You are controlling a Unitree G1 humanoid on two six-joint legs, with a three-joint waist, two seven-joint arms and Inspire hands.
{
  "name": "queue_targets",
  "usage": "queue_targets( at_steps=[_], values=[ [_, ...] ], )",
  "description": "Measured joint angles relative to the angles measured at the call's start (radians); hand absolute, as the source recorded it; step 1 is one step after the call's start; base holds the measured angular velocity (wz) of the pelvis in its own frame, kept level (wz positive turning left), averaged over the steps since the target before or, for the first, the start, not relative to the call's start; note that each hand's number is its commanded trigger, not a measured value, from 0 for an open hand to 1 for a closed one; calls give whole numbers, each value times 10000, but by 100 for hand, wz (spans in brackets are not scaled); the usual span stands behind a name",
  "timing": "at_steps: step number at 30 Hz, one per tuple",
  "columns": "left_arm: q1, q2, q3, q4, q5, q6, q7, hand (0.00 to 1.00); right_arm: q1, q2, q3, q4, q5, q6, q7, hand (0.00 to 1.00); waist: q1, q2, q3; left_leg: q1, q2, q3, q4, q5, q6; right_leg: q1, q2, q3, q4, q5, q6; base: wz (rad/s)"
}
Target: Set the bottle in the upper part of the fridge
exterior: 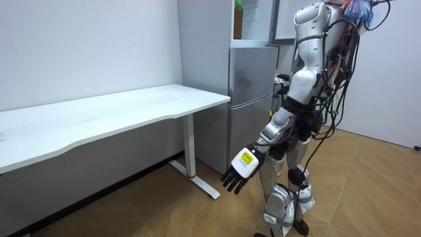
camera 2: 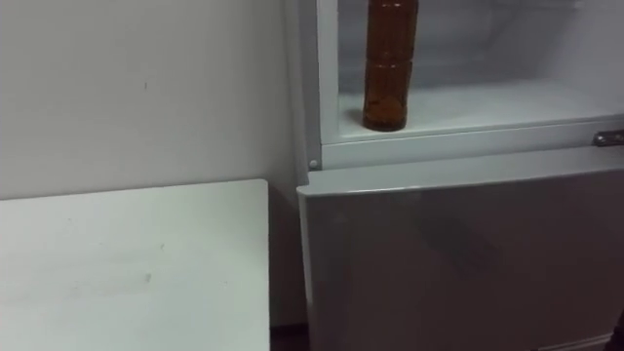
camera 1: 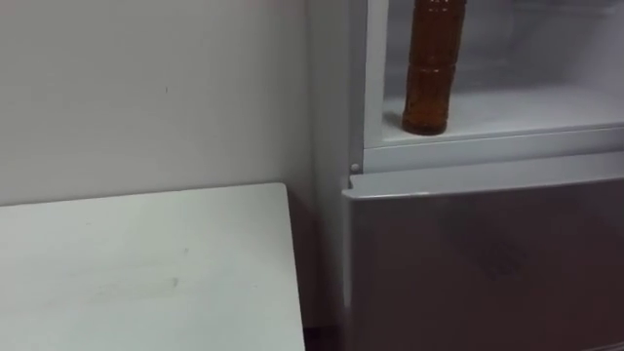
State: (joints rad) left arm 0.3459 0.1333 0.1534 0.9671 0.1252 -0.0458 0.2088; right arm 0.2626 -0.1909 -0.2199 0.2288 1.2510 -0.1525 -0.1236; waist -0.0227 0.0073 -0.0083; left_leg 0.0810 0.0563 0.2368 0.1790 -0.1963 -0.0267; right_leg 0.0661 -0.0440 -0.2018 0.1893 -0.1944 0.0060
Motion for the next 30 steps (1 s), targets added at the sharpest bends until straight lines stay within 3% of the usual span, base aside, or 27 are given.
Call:
queue_targets(
  at_steps=[8, 14, 19, 24, 30],
  values=[
    [151, 39, -2, -3, -462, 38, 58, 0, 51, -11, -353, 1818, 8, 17, -897, 0, -193, -208, 58, 3, -6, -72, -24, -3, 0, 13, 5, 56, -20, 1, 0, 0],
    [190, 316, 64, -50, -464, 36, -53, 0, -22, -131, -1305, 2297, -514, 46, -1721, 0, -319, -357, 48, 38, -23, -74, -88, -3, 1, -15, 5, 57, -20, -2, 3, 0],
    [219, 407, 426, -49, -429, 38, -146, 0, -120, -717, -1995, 1778, -852, 41, -2624, 0, -442, -529, 64, 32, -32, -40, -112, -2, 2, -15, 3, 67, -14, -13, 18, 0],
    [237, 448, 825, -74, -438, 48, -247, 0, -770, -1457, -2908, 1870, -830, 28, -3471, 0, -546, -718, 88, -1, -35, -41, -114, -4, 4, -49, 4, 58, -40, -16, 22, 0],
    [401, 452, 1100, -261, -457, 180, -274, 0, -1219, -2290, -3767, 1743, -1174, 8, -4592, 0, -667, -792, 93, -104, -34, -14, -134, -4, 4, -163, 6, 42, -46, -16, 23, -1]
  ],
)
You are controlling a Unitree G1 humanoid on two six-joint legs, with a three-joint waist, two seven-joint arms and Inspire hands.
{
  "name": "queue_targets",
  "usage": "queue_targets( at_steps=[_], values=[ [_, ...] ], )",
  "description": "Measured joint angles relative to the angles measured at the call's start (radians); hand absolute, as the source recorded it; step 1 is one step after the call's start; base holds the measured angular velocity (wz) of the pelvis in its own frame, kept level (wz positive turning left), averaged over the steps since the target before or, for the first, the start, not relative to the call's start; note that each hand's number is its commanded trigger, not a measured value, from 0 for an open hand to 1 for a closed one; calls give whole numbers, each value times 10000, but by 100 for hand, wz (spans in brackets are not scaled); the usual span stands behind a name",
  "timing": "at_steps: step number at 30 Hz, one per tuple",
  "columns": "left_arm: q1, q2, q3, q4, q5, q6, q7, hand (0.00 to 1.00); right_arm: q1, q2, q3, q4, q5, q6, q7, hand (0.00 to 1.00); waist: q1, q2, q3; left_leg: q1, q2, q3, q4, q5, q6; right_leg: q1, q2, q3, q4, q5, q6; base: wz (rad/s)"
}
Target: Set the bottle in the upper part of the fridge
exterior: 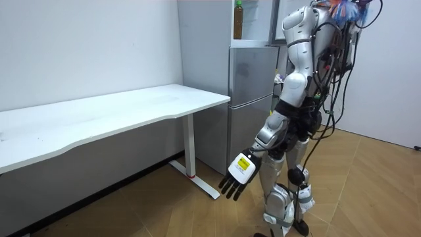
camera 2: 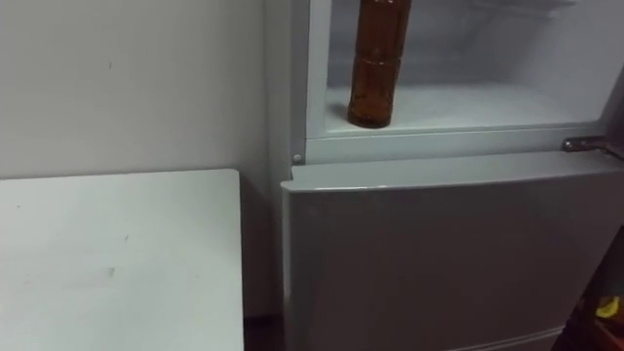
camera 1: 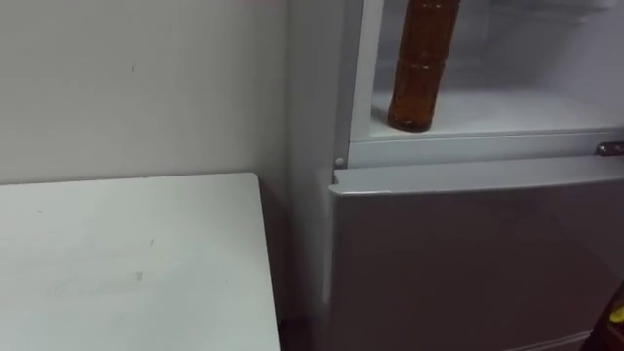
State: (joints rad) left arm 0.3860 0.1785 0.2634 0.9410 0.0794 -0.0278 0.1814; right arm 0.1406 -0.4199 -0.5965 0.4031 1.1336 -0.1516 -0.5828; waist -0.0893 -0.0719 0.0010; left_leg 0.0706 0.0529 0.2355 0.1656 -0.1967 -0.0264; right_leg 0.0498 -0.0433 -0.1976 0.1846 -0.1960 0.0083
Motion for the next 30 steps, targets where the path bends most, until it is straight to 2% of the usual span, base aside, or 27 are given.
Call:
queue_targets(
  at_steps=[3, 10, 14, 19, 24, 30],
  values=[
    [-1, 26, 118, 21, 28, -3, -15, 0, -291, -316, -361, 2, -552, -8, -305, 0, -63, -46, -9, -8, -4, 6, 8, 3, -1, -3, 3, 20, 16, 0, 0, -2],
    [14, 47, 115, -1, 27, 17, -18, 0, -644, -563, -653, -3, -1117, -9, -1285, 0, -103, -378, 5, 99, 0, 68, 6, 4, -3, 25, 2, 101, 13, -28, -1, -3],
    [16, 49, 115, -44, 54, 69, -21, 0, -921, -684, -893, -163, -1464, -7, -1648, 0, -167, -380, 14, 94, 3, 75, -11, -26, 1, -4, 17, 147, 44, -31, 7, 0],
    [67, 118, 221, -138, 114, 65, -19, 0, -1242, -1715, -976, -257, -1775, -7, -2187, 0, -164, -349, 2, 90, 26, 74, -15, -30, -2, 7, 40, 128, 51, -23, -4, 0],
    [88, 128, 426, 79, 106, 90, -20, 0, -1302, -1793, -1039, -268, -2379, 37, -2456, 0, -194, -365, -7, 81, 20, 78, -9, -28, -4, -13, 13, 64, 135, -25, -7, 0],
    [99, 131, 503, 29, -95, 113, -209, 0, -1361, -1794, -1023, -660, -2350, 508, -2689, 0, -309, -393, -19, -61, 7, 106, 7, -16, -9, -301, -26, 70, 352, -89, -28, -1]
  ],
)
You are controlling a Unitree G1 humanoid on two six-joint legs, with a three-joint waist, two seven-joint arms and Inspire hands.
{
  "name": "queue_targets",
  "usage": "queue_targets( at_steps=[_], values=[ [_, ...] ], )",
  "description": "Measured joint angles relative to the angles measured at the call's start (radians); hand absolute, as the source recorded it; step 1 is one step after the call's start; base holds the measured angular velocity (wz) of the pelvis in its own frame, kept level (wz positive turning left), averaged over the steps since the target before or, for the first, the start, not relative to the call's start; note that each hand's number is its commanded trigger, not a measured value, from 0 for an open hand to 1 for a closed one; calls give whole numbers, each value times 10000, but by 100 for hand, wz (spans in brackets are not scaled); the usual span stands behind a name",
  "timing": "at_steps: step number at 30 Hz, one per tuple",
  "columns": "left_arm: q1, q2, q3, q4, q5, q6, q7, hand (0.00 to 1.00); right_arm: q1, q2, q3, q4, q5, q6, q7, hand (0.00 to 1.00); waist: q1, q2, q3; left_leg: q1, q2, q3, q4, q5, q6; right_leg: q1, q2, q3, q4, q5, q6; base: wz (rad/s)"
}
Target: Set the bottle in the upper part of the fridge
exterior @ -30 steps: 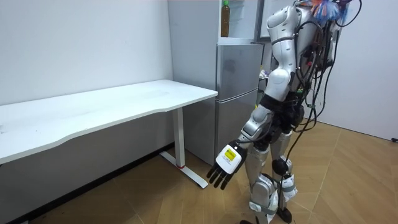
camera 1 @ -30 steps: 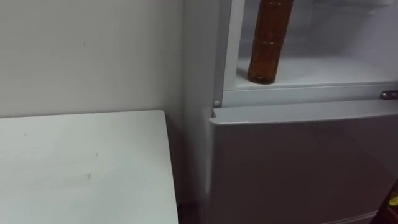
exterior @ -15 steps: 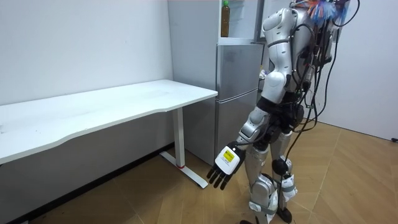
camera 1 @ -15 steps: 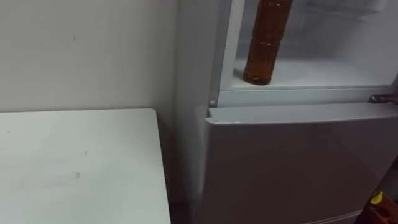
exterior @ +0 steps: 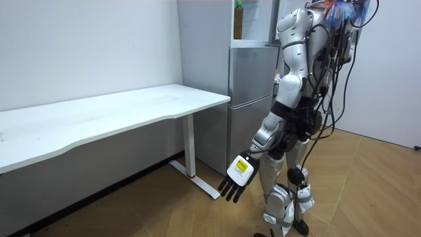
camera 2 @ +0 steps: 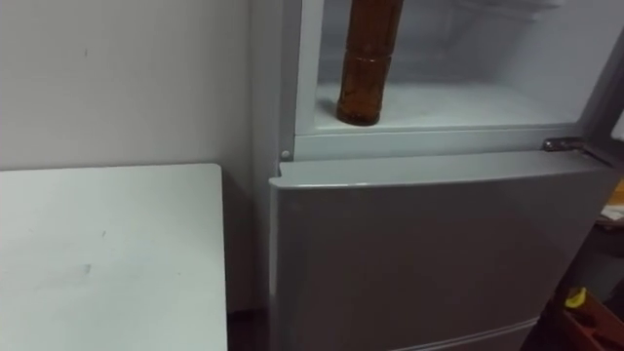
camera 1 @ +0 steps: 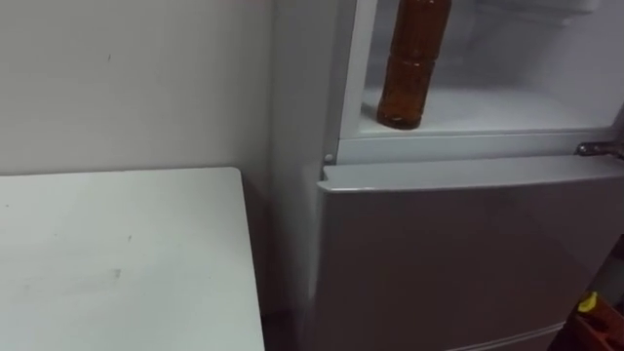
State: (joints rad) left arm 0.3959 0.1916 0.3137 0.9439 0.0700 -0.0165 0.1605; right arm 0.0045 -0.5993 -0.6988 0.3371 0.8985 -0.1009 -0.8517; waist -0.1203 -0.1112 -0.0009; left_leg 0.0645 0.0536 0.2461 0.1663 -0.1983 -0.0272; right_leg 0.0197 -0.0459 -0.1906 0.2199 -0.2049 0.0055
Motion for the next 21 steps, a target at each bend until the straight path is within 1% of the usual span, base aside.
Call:
queue_targets(
  at_steps=[1, 3, 9, 12, 18, 20, 21],
  values=[
    [9, 0, 0, -2, 0, -1, 0, 0, -1, 0, -1, -79, 25, 94, -68, 0, -17, -8, -3, 24, -12, -1, 4, 1, 0, -7, -21, -1, 40, -52, 2, 0],
    [29, -2, 6, -3, 22, -5, 0, 0, -6, -1, -3, -99, 35, 151, -94, 0, -40, -20, -10, 44, -20, -3, 9, 2, -1, -5, -34, -3, 86, -89, 9, 0],
    [108, -4, 16, -26, 102, -10, -1, 0, -26, 0, -3, -153, 32, 162, -319, 0, -90, -31, -7, 33, -40, -5, 4, 3, -1, -1, -50, -5, 69, -102, 28, 0],
    [109, -3, 16, -38, 97, -10, -59, 0, -24, 1, -2, -346, -2, 370, -524, 0, -136, -32, -6, 43, -47, -2, 2, 3, -1, 16, -47, 19, 48, -102, 29, 0],
    [102, -2, 12, -39, 57, -56, -250, 0, -10, 2, 81, -457, -12, 383, -673, 0, -124, -33, -4, 35, -48, -2, 2, 3, -1, 22, -46, 31, 84, -104, 33, 0],
    [82, -2, 16, -29, 57, -66, -290, 0, 117, 30, 96, -639, -142, 435, -707, 0, -112, -29, -1, 28, -57, -1, 3, 2, -1, -21, -61, 38, 160, -142, 39, 0],
    [82, -5, 16, -8, 111, -66, -361, 0, 338, 123, 100, -985, -409, 556, -740, 0, -98, -21, 5, 56, -77, 0, 4, 2, -1, -34, -85, 51, 203, -211, 52, 0]
  ],
)
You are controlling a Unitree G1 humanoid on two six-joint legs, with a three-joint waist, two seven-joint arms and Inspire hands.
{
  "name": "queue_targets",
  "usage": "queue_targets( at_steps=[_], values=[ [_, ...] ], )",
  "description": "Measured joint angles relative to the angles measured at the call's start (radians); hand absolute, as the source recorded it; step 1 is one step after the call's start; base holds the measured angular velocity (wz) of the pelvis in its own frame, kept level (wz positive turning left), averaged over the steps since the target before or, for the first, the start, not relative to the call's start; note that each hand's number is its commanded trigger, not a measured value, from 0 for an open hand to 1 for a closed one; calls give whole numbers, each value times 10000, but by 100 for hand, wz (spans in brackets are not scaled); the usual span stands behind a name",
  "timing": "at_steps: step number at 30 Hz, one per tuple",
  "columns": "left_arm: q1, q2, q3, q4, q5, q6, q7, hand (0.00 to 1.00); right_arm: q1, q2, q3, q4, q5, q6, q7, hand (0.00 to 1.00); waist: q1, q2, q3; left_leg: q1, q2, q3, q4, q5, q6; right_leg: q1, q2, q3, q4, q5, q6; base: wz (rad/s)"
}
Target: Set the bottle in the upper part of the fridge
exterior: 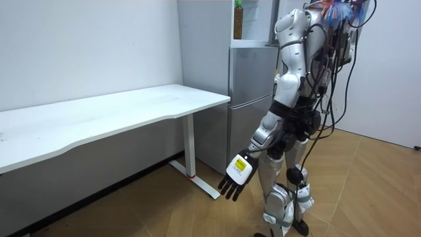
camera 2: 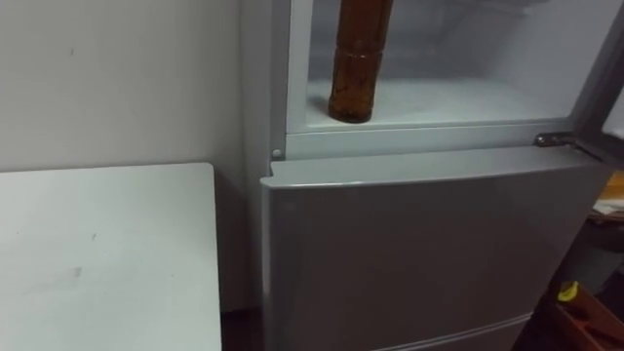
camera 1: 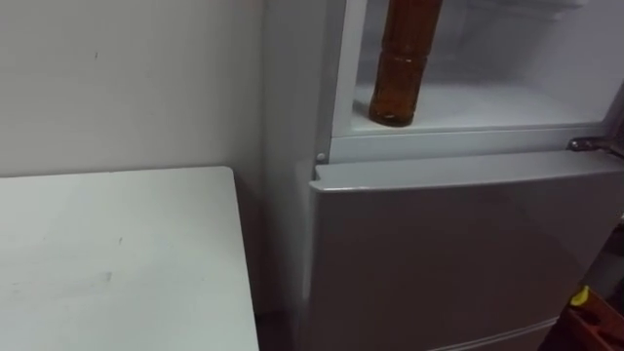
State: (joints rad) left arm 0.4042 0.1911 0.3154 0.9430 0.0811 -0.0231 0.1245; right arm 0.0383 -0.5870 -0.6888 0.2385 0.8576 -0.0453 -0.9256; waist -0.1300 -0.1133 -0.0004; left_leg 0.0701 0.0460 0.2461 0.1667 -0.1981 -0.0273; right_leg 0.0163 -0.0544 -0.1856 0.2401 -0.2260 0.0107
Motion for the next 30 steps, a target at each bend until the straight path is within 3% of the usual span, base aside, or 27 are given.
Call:
queue_targets(
  at_steps=[6, 10, 13, 20, 24, 30],
  values=[
    [-68, -42, -7, 538, -40, -238, 11, 0, 648, 500, 315, -1510, -434, 110, -411, 0, 167, 66, 44, 147, -33, 19, 1, -1, -2, 12, -30, 77, 190, -128, -2, -3],
    [-97, -85, -25, 672, -33, -311, 10, 0, 854, 1209, 419, -2529, -666, -77, -553, 0, 303, 77, 51, 146, -33, 26, 7, -2, -1, 12, -31, 91, 193, -126, -3, 0],
    [-117, -150, -47, 908, -33, -523, 14, 0, 947, 1323, 865, -2999, -734, -111, -550, 0, 319, 97, 65, 192, -34, 48, 7, -2, -1, 17, -35, 127, 229, -126, -3, -3],
    [-182, -198, -55, 1097, 3, -581, 1, 0, 1016, 1369, 1202, -3561, -956, -214, -510, 0, 323, 289, 155, 213, -35, 82, -11, -9, 3, -7, -35, 178, 282, -130, 2, -1],
    [-202, -225, -57, 1095, -1, -668, 5, 0, 1041, 1619, 1292, -4137, -1614, -215, -480, 0, 394, 497, 126, 220, -33, 169, -8, -6, 3, -66, -38, 234, 375, -130, -5, -5],
    [-202, -225, -166, 1094, 8, -707, 37, 0, 1072, 1619, 1626, -4221, -1658, -215, -315, 0, 538, 524, 106, 297, -34, 256, -2, -6, 4, -63, -13, 429, 417, -126, -6, -7]
  ],
)
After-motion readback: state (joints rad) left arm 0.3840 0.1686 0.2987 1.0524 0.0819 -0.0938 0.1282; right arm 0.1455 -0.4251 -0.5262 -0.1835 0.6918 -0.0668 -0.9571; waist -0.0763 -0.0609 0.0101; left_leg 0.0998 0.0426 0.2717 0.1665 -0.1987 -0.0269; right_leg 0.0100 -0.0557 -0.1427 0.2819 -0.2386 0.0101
